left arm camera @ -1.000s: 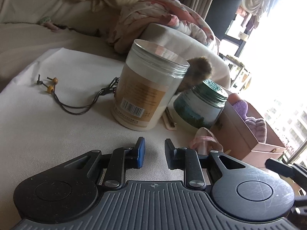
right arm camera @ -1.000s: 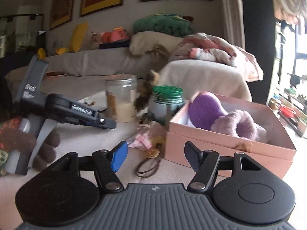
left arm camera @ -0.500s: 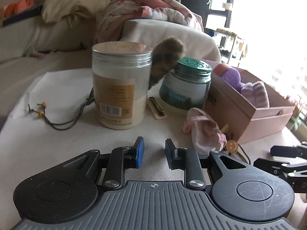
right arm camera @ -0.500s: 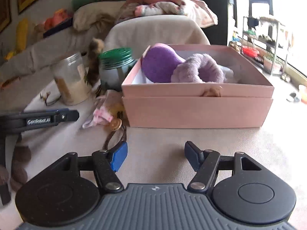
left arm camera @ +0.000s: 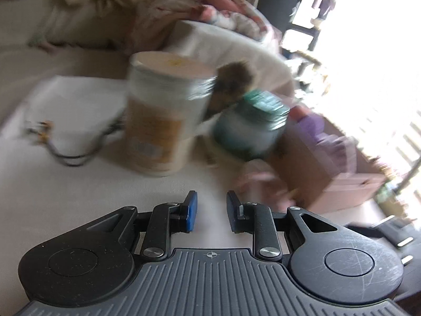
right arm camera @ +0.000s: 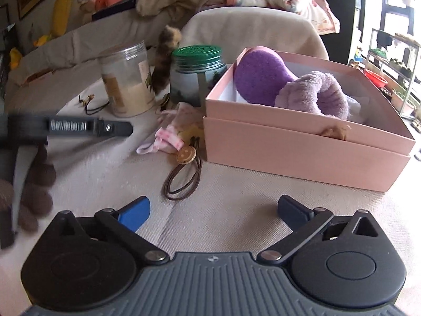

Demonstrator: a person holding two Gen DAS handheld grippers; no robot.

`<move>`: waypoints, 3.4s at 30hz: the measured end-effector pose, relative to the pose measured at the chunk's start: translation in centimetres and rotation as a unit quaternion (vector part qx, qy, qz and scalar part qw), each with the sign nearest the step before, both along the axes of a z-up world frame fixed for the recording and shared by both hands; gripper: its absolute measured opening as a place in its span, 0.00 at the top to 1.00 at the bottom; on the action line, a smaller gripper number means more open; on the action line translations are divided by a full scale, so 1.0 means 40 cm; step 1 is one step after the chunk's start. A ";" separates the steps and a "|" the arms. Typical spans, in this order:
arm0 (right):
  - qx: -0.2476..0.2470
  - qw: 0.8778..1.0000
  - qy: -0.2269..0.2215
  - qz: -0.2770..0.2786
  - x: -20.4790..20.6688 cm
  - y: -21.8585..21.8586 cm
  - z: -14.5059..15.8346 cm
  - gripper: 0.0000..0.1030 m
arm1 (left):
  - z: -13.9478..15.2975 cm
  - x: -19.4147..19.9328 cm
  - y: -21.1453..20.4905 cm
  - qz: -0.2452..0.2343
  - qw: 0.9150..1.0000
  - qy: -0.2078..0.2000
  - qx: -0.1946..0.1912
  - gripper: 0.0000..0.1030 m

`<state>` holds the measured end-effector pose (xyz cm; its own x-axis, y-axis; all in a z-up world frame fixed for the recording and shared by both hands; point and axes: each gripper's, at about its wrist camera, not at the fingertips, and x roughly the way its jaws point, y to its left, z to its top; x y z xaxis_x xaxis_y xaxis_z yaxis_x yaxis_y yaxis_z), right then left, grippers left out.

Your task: Organize soft objects

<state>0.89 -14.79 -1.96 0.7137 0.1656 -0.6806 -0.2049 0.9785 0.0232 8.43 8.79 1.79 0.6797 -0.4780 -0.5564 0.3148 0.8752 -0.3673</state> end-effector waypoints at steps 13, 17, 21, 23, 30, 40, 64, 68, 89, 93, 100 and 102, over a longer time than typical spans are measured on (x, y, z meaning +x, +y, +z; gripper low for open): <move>-0.009 1.000 -0.003 -0.002 -0.003 0.010 -0.002 0.00 | 0.000 0.092 -0.142 -0.059 0.997 0.039 -0.002 0.74; -0.009 1.000 -0.003 -0.003 -0.005 0.011 -0.002 0.00 | 0.004 0.053 -0.174 -0.074 0.993 -0.005 0.092 0.73; -0.009 1.000 -0.003 -0.003 -0.004 0.011 -0.002 0.00 | -0.001 0.044 -0.153 -0.083 0.994 0.018 0.067 0.74; -0.009 1.000 -0.003 -0.003 -0.005 0.011 -0.001 0.00 | 0.001 0.035 -0.148 -0.101 0.993 0.037 0.047 0.74; -0.009 1.000 -0.003 -0.002 -0.004 0.010 -0.002 0.00 | -0.001 -0.037 -0.105 -0.115 0.991 0.014 0.071 0.81; -0.009 1.000 -0.017 0.004 -0.023 0.020 0.005 0.14 | -0.005 -0.033 0.050 -0.028 0.998 0.029 0.051 0.79; -0.021 0.999 -0.024 -0.012 -0.022 -0.002 0.023 0.82 | 0.001 -0.085 0.008 -0.110 0.989 0.022 0.091 0.74; -0.016 0.999 -0.037 -0.020 -0.028 -0.009 0.016 0.77 | 0.003 -0.109 -0.026 -0.171 0.980 0.022 0.095 0.72; -0.011 0.999 -0.042 -0.024 -0.036 -0.011 0.014 0.74 | 0.019 0.014 -0.104 -0.099 0.991 0.013 0.090 0.66; -0.009 0.999 -0.042 -0.024 -0.036 -0.012 0.014 0.74 | 0.001 0.004 -0.140 -0.129 0.985 0.004 0.118 0.63; -0.009 0.999 -0.040 -0.028 -0.034 -0.011 0.015 0.61 | 0.003 -0.046 -0.155 -0.194 0.972 -0.005 0.136 0.62; -0.008 0.999 -0.040 -0.028 -0.033 -0.012 0.016 0.61 | 0.004 -0.054 -0.152 -0.197 0.971 0.002 0.136 0.62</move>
